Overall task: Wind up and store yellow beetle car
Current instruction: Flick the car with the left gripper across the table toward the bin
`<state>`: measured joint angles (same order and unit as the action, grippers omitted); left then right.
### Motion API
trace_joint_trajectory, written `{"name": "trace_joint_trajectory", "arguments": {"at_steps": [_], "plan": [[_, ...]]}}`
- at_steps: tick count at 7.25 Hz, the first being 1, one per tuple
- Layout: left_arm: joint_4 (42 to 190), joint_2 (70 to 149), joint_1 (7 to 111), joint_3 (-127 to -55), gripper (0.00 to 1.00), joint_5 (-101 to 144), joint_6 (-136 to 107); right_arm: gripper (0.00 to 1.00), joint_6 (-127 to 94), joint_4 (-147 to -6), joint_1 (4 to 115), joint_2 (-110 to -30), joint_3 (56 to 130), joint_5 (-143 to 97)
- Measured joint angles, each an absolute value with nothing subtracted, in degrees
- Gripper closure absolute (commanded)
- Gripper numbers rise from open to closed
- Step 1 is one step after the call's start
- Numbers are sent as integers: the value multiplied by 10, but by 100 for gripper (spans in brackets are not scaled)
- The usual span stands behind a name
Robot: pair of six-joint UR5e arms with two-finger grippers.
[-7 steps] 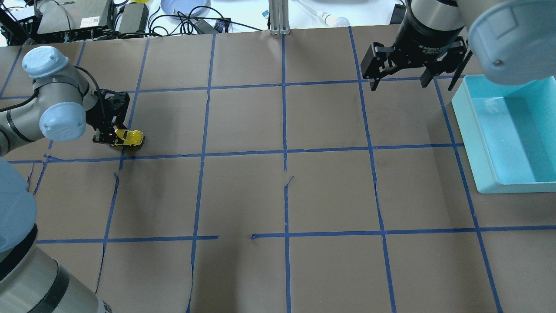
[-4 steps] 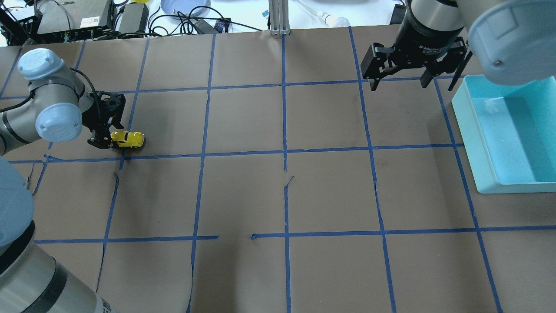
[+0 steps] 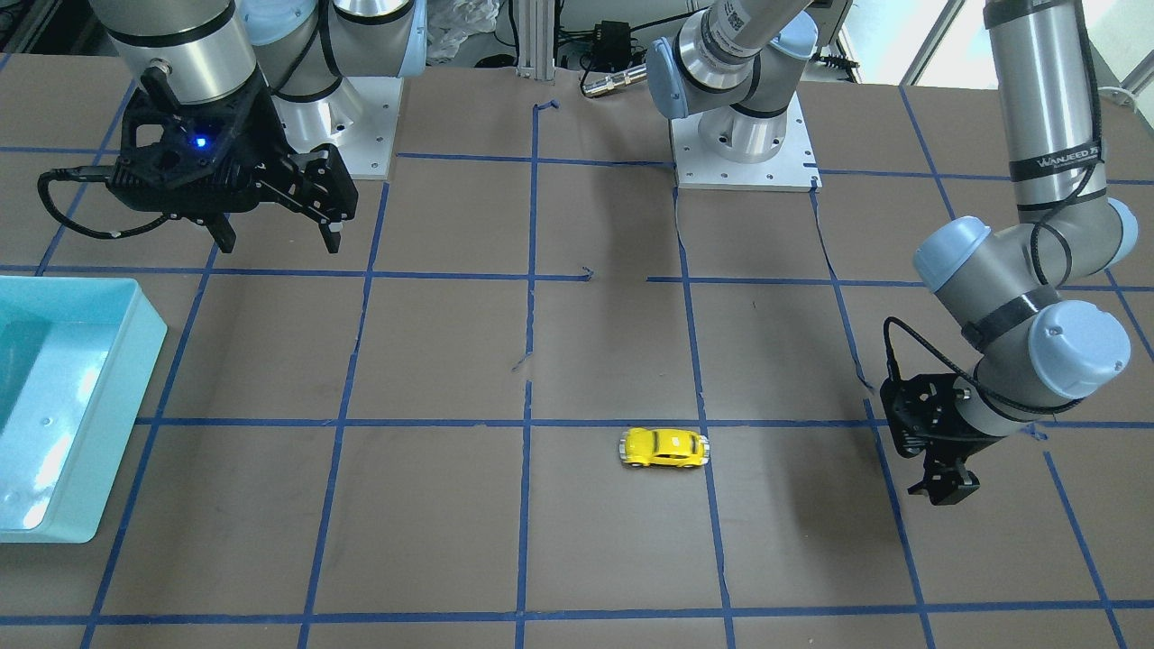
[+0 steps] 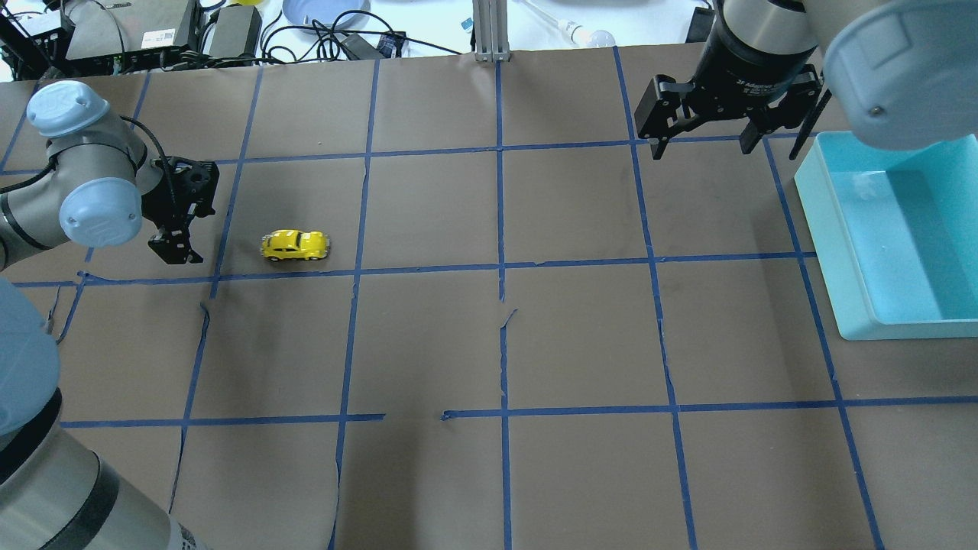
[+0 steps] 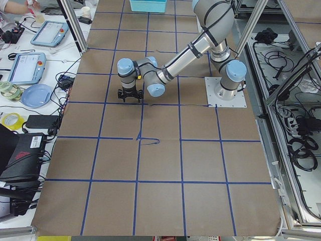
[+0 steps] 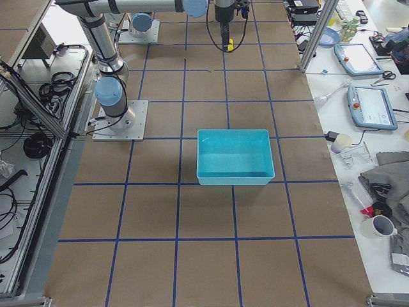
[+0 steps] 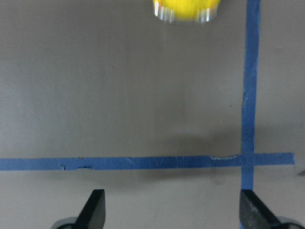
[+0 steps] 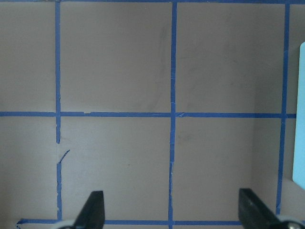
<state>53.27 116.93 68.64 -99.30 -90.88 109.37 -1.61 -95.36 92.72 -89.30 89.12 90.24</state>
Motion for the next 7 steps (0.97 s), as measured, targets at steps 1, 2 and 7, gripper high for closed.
{"name": "trace_joint_trajectory", "arguments": {"at_steps": [1, 2, 7], "plan": [[549, 1156, 706, -991, 2, -910, 1065, 0, -16, -953, 927, -893, 891, 903], [571, 1138, 732, -989, 2, -912, 1025, 0, -16, -953, 927, -893, 891, 903], [696, 1033, 880, -966, 8, -910, 694, 0, -16, -954, 927, -893, 891, 902]]}}
